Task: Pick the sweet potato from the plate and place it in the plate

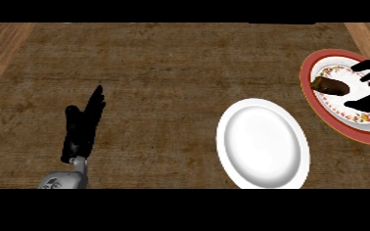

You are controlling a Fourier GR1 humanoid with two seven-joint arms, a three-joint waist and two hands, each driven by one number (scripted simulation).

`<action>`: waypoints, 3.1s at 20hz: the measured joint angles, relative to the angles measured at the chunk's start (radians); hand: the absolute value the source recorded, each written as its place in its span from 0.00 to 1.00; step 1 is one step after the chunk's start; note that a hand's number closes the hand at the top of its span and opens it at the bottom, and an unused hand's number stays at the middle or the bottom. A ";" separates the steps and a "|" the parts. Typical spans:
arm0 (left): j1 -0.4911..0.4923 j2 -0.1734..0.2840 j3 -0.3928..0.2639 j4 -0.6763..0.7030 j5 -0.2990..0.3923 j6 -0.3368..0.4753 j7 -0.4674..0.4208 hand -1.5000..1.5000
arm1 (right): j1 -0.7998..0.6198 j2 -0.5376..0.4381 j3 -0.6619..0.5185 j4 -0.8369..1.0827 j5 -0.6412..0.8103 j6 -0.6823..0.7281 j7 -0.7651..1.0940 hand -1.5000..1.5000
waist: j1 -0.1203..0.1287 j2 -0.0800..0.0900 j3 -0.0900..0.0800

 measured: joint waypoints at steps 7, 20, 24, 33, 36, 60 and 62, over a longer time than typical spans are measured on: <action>0.024 0.003 0.003 -0.022 0.005 -0.008 0.003 0.50 | -0.008 -0.007 -0.147 0.022 -0.172 0.057 -0.233 0.00 | -0.009 -0.004 0.001; 0.021 0.011 0.024 0.000 0.019 -0.033 -0.025 0.50 | 0.039 -0.105 -0.367 0.131 -0.437 0.326 -0.394 0.00 | -0.006 -0.001 0.001; 0.004 -0.004 0.019 0.008 0.000 -0.015 -0.023 0.50 | 0.065 -0.102 -0.363 0.135 -0.452 0.348 -0.450 0.00 | -0.004 0.000 0.001; 0.019 -0.007 0.015 0.008 -0.006 -0.029 -0.027 0.50 | 0.090 -0.079 -0.335 0.151 -0.451 0.280 -0.502 0.00 | 0.002 0.001 0.001; 0.008 -0.007 0.022 0.021 -0.003 -0.034 -0.034 0.50 | 0.084 -0.078 -0.328 0.163 -0.447 0.249 -0.496 0.00 | 0.004 0.002 0.002; 0.003 -0.020 0.022 -0.011 -0.015 -0.037 -0.001 0.50 | 0.172 -0.154 -0.324 0.213 -0.463 0.154 -0.523 0.00 | 0.008 0.006 0.004; 0.006 -0.015 0.025 -0.012 -0.013 -0.042 -0.005 0.50 | 0.181 -0.158 -0.334 0.217 -0.473 0.146 -0.531 0.00 | 0.010 0.006 0.004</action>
